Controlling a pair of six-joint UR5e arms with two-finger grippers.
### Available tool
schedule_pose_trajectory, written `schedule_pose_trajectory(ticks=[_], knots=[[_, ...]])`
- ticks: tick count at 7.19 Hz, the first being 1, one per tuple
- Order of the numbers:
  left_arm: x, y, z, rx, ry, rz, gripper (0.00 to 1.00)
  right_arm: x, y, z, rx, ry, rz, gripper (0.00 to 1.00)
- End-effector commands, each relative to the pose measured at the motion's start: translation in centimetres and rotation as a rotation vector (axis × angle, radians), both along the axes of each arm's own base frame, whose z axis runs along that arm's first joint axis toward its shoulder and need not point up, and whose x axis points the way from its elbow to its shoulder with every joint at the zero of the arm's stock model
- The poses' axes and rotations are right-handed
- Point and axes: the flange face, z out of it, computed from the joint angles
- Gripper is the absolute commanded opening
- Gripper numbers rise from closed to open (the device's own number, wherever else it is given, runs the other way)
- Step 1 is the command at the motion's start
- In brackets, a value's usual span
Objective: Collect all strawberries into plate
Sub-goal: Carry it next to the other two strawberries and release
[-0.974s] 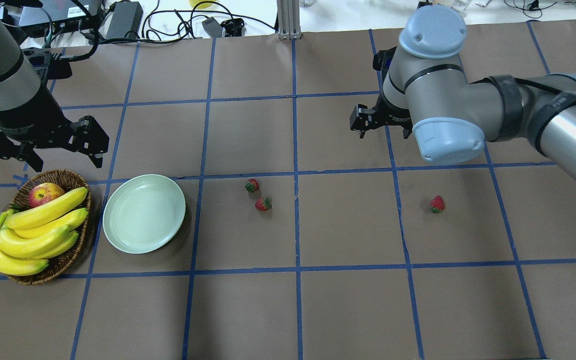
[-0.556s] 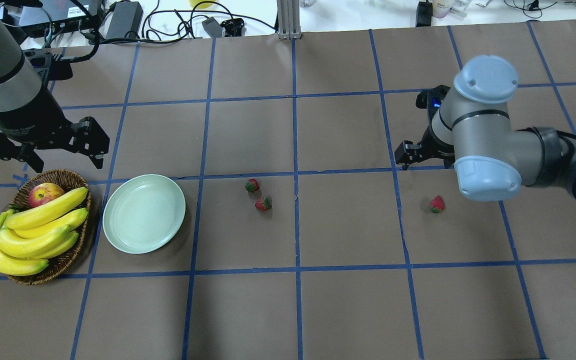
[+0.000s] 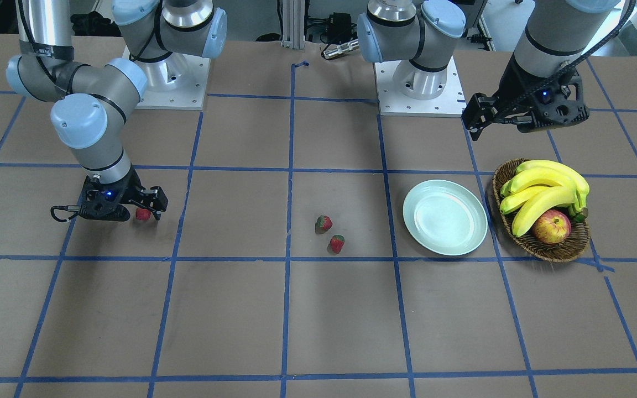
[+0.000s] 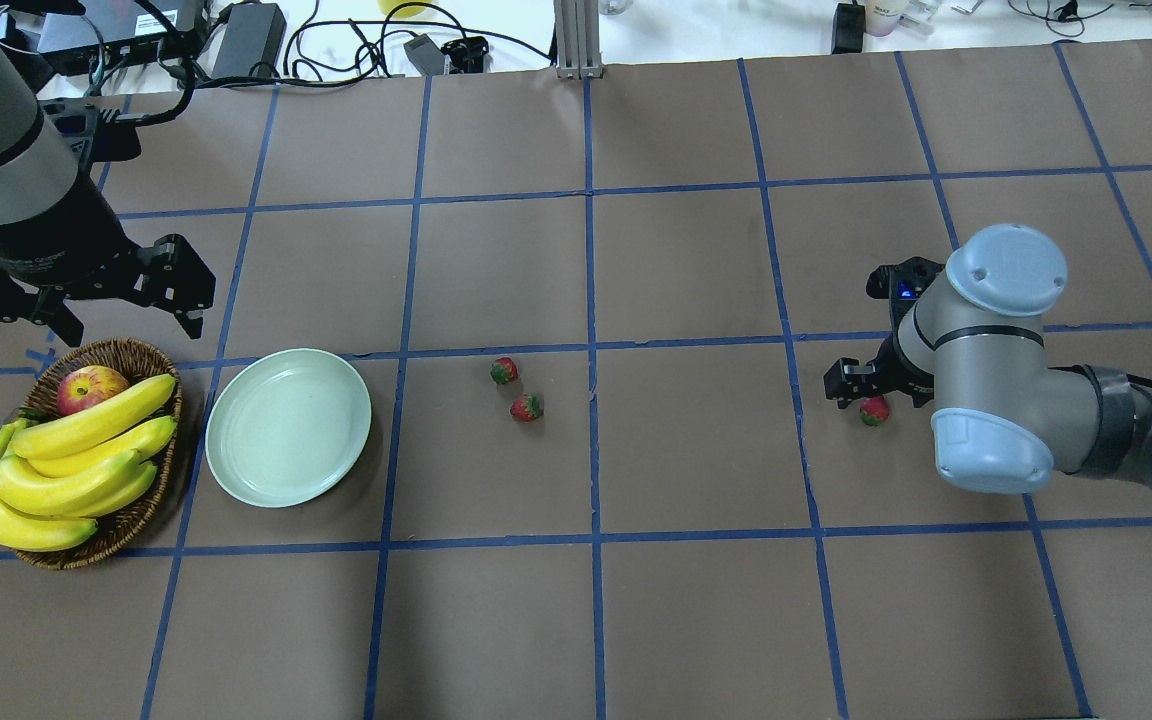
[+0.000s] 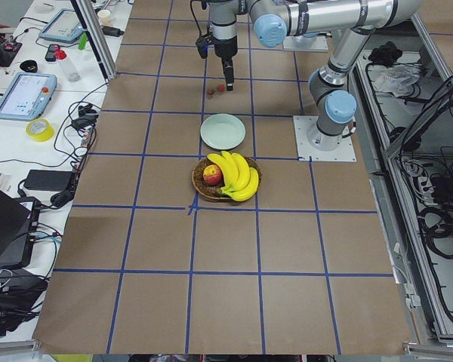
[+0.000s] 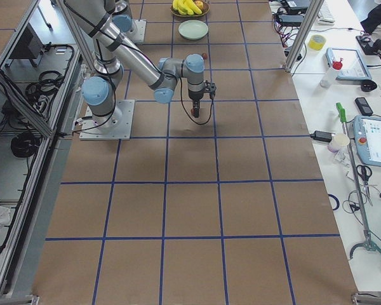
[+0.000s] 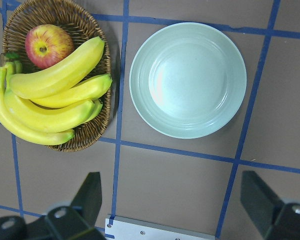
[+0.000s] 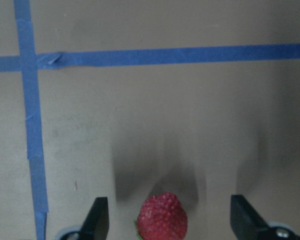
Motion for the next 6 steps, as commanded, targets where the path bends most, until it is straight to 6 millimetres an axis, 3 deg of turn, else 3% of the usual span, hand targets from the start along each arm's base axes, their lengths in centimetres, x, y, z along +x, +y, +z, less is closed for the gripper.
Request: schedule_pose_trajectory(ticks=[1, 2, 3, 5, 6], knots=[[-0.2, 0.3, 0.4, -0.007, -0.004, -0.003, 1.0, 0.1, 0.6, -0.6, 0.014, -0.002, 0.0, 0.44], [-0.3, 0.3, 0.4, -0.008, 0.0, -0.004, 1.0, 0.1, 0.5, -0.7, 0.015, -0.003, -0.003, 0.29], [-0.3, 0.3, 0.4, -0.008, 0.0, -0.004, 1.0, 0.1, 0.5, -0.7, 0.018, -0.007, -0.001, 0.08], [-0.4, -0.2, -0.1, -0.006, 0.01, -0.007, 1.0, 0.4, -0.1, 0.3, -0.006, -0.008, 0.001, 0.03], [-0.1, -0.5, 0.1, -0.013, 0.018, 0.0, 1.0, 4.2, -1.4, 2.1, -0.055, -0.047, 0.065, 0.04]])
